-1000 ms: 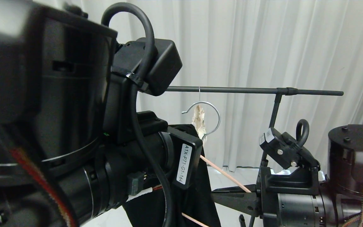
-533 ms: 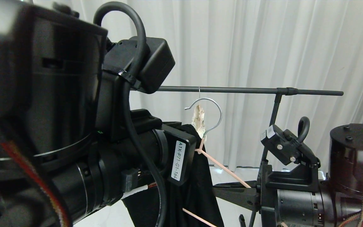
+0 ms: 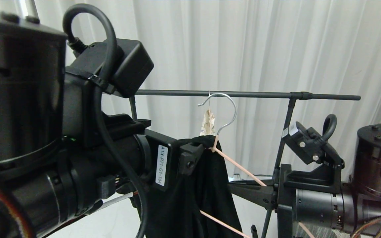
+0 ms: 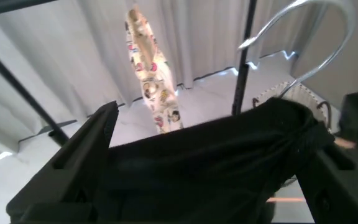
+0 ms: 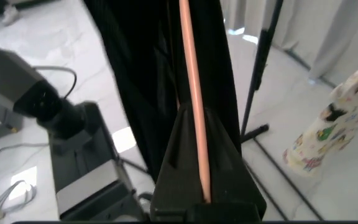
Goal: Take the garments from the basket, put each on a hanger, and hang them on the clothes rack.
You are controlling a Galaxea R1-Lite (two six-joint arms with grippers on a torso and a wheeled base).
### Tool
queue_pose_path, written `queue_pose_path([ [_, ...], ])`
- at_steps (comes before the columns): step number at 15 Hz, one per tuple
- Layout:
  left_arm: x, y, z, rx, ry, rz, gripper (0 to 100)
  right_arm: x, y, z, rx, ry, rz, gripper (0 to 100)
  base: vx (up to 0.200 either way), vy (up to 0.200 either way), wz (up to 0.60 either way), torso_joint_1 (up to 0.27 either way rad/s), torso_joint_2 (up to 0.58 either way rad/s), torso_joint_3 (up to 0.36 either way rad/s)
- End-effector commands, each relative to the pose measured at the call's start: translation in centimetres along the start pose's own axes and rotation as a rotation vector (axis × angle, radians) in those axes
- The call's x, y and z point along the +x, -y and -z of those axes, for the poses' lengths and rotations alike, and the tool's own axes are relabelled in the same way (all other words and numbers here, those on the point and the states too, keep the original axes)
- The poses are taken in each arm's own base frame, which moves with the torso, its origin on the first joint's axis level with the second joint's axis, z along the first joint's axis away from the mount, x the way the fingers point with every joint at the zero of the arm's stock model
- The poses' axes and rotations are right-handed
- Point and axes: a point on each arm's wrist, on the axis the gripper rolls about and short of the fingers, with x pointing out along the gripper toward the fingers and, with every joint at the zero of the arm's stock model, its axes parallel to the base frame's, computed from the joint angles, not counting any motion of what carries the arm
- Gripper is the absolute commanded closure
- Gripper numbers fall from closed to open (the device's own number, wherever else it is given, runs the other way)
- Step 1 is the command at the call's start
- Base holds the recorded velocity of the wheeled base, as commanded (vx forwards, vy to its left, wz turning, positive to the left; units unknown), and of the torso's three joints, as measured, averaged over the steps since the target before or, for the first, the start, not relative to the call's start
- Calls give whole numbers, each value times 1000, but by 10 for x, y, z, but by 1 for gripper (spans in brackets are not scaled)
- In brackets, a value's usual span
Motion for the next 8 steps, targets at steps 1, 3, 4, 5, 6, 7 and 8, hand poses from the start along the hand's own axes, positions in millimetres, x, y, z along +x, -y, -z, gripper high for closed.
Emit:
queue_pose_path([
  [1, -9, -8, 5, -5, 5, -9, 0, -3, 3, -5, -10, 40, 16, 100, 0, 0, 0, 0, 0, 0],
  [3, -9, -9, 6, -4, 3, -11, 0, -2, 3, -5, -12, 48, 36, 100, 0, 0, 0, 0, 0, 0],
  [4, -9, -8, 5, -2, 3, -8, 0, -2, 3, -5, -13, 49, 36, 100, 0, 0, 0, 0, 0, 0],
  [5, -8, -7, 7, 1, -3, -9, 0, -2, 3, -6, -14, 57, 36, 100, 0, 0, 0, 0, 0, 0],
  [6, -7, -7, 7, 2, -5, -9, 0, -2, 3, -8, -22, 74, 37, 100, 0, 0, 0, 0, 0, 0],
  [7, -7, -7, 8, 3, -7, -9, 0, -2, 4, -8, -22, 83, 49, 100, 0, 0, 0, 0, 0, 0],
  [8, -7, -7, 8, 3, -7, -9, 0, -2, 5, -9, -34, 88, 64, 100, 0, 0, 0, 0, 0, 0],
])
